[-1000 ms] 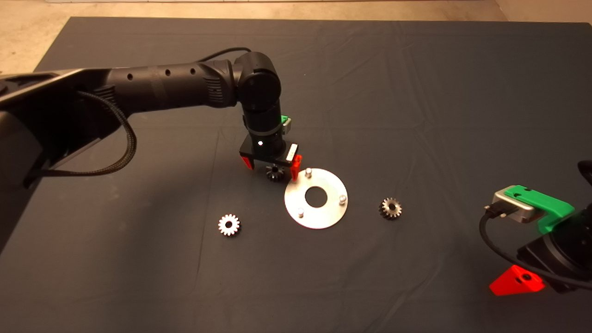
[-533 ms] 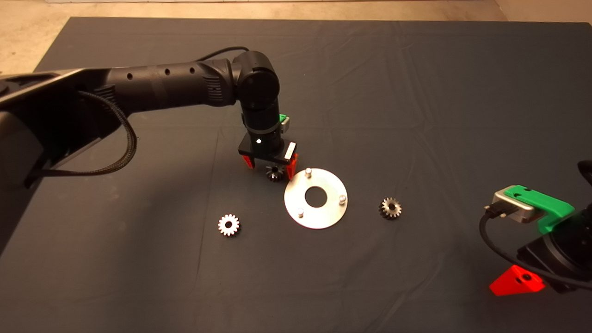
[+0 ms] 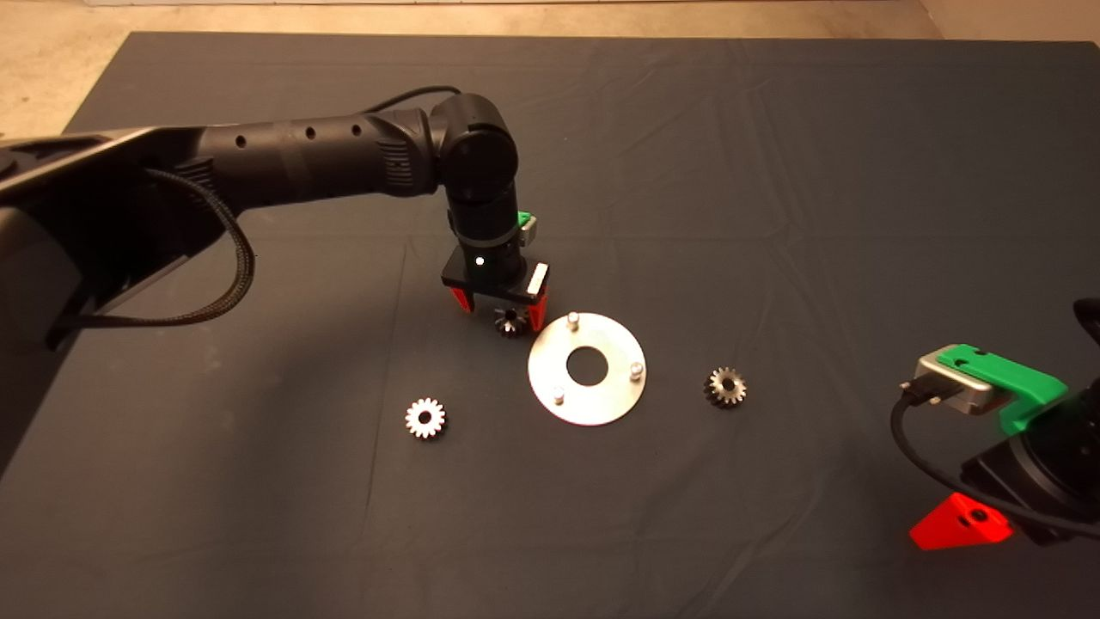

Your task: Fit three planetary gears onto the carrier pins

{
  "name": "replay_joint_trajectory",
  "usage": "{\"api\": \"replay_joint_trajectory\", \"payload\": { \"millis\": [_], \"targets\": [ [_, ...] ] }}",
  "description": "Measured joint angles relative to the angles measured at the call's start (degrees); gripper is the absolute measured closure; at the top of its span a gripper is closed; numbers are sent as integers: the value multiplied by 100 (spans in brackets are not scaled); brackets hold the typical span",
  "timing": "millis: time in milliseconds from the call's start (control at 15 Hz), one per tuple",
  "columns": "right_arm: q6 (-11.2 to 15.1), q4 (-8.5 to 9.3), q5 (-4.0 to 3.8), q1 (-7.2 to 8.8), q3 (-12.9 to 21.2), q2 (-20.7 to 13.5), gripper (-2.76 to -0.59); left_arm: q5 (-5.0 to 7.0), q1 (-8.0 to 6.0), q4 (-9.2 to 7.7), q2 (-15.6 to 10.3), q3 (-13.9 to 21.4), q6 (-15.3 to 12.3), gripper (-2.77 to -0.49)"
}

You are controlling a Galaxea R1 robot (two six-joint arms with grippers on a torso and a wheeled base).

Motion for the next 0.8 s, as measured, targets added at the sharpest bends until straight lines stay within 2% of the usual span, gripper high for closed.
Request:
{"api": "replay_joint_trajectory", "payload": {
  "millis": [67,200,333,600,667,800],
  "targets": [
    [0,0,0,0,0,0,-275,5,26,-2,0,-9,15,-209],
    [0,0,0,0,0,0,-275,2,43,-2,33,-11,15,-208],
    [0,0,-2,0,0,0,-275,-22,44,0,45,-50,17,-196],
    [0,0,2,0,0,0,-275,-94,44,-2,61,-74,60,-192],
    [0,0,0,0,0,0,-275,-105,44,-2,61,-74,62,-182],
    [0,0,0,0,0,-2,-275,-108,43,-2,86,-88,62,-180]
  ]
}}
